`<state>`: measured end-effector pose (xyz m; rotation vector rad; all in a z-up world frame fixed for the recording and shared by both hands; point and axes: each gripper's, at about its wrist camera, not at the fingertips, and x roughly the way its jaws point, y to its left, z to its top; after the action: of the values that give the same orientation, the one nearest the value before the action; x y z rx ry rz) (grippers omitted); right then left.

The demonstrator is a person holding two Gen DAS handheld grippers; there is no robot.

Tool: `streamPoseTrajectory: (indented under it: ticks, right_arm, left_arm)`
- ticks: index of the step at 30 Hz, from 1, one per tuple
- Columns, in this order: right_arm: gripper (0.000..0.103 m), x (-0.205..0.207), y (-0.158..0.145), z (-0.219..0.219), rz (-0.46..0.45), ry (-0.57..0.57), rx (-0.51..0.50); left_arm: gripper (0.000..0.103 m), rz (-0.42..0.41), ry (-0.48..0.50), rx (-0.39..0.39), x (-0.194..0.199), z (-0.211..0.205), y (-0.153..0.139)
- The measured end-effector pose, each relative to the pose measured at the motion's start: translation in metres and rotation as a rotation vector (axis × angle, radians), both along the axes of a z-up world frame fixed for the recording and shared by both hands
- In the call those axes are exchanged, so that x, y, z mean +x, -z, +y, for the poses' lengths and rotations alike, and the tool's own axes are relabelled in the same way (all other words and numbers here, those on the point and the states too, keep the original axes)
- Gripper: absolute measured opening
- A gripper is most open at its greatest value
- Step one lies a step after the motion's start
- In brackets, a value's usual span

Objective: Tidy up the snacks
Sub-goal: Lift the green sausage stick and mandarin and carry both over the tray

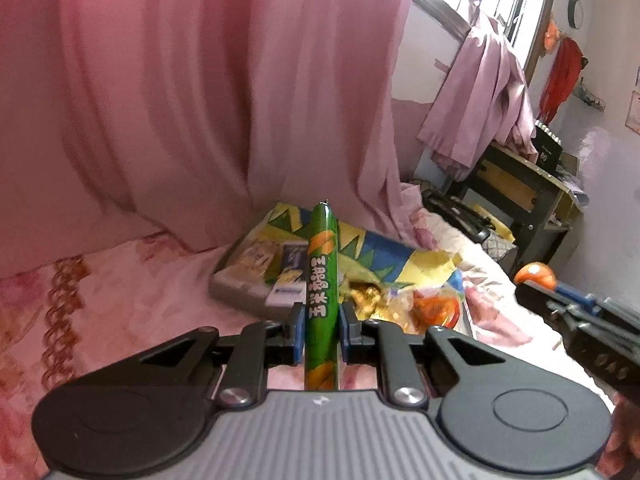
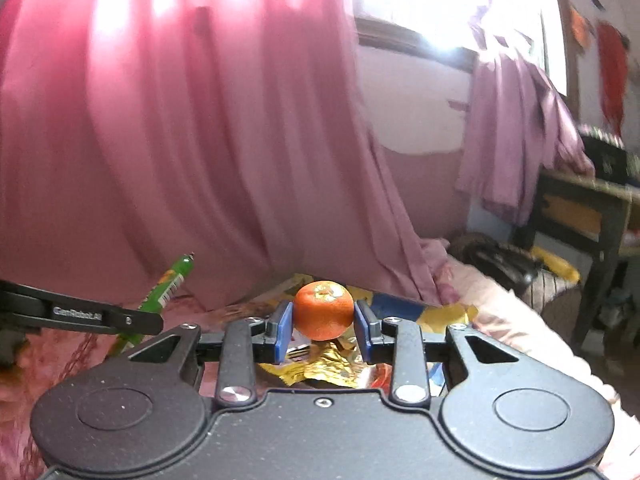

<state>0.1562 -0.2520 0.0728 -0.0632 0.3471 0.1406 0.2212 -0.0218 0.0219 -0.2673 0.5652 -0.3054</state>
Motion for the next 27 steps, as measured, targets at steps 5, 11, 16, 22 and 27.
streamPoseTrajectory:
  ticks: [5,11,16,22,27]
  right_arm:
    - [0.035,0.029,0.015,-0.012,-0.04,0.047,-0.036]
    - [0.035,0.059,0.031,-0.028,-0.029,0.112,-0.067]
    - [0.035,0.072,0.034,-0.042,-0.033,0.151,-0.069]
    - [0.035,0.083,0.043,-0.073,0.047,0.207,-0.031]
    - [0.035,0.093,0.057,-0.084,0.158,0.211,-0.045]
  left_arm:
    - [0.018,-0.008,0.023,0.016,0.041,-0.028,-0.004]
    - [0.018,0.005,0.06,0.024,0.09,-0.067,-0.003]
    - [0.018,0.035,0.089,0.046,0.115,-0.096,0.007]
    - [0.018,0.077,0.116,0.085,0.131,-0.125,0.026]
    - [0.018,0.11,0.135,0.112,0.136,-0.144,0.043]
